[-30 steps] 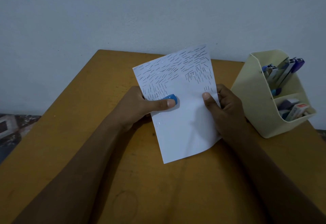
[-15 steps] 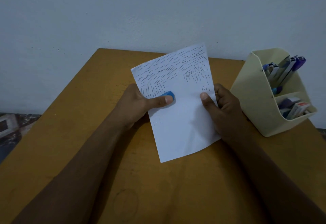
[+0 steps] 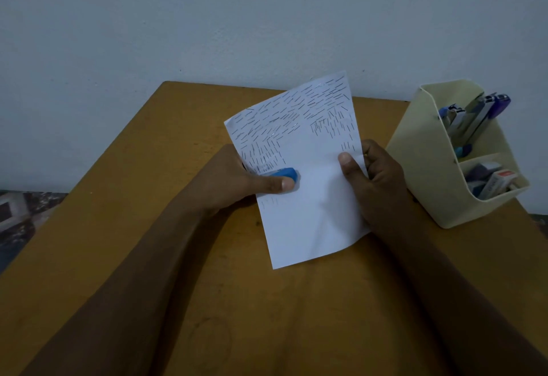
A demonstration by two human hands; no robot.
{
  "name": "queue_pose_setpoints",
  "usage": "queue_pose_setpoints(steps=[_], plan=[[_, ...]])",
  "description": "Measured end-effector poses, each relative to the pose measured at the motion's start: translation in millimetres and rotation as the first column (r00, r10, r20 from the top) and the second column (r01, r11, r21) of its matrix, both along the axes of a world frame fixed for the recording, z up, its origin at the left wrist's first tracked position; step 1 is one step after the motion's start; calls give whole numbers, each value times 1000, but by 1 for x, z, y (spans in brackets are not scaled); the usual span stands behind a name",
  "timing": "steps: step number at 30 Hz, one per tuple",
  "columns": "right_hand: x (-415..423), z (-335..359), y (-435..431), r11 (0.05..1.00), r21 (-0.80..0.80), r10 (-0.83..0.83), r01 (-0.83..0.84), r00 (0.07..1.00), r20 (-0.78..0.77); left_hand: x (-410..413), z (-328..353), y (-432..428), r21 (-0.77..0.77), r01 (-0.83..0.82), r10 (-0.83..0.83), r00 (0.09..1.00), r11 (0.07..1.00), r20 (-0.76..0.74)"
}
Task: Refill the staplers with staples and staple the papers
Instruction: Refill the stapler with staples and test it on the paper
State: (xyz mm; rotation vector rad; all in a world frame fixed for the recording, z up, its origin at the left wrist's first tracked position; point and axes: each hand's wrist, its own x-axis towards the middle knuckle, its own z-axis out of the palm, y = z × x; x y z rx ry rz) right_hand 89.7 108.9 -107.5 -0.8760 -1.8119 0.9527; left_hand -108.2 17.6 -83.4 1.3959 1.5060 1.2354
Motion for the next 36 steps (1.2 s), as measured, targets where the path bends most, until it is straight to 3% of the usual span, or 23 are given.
queue_pose_setpoints(steps=[10,27,36], plan=[[0,1,1,1000,-4,5,-5,999,-39,-1,-3,-1,-10,-44,44,998,999,45],[-2,3,-3,999,30,44,-43,999,-16,2,-10,3,170,-95,80,992,981,92],[0,0,0,1000,1,6,-6,1000,-20,1,-4,0,50,5,-6,1000,999,2]])
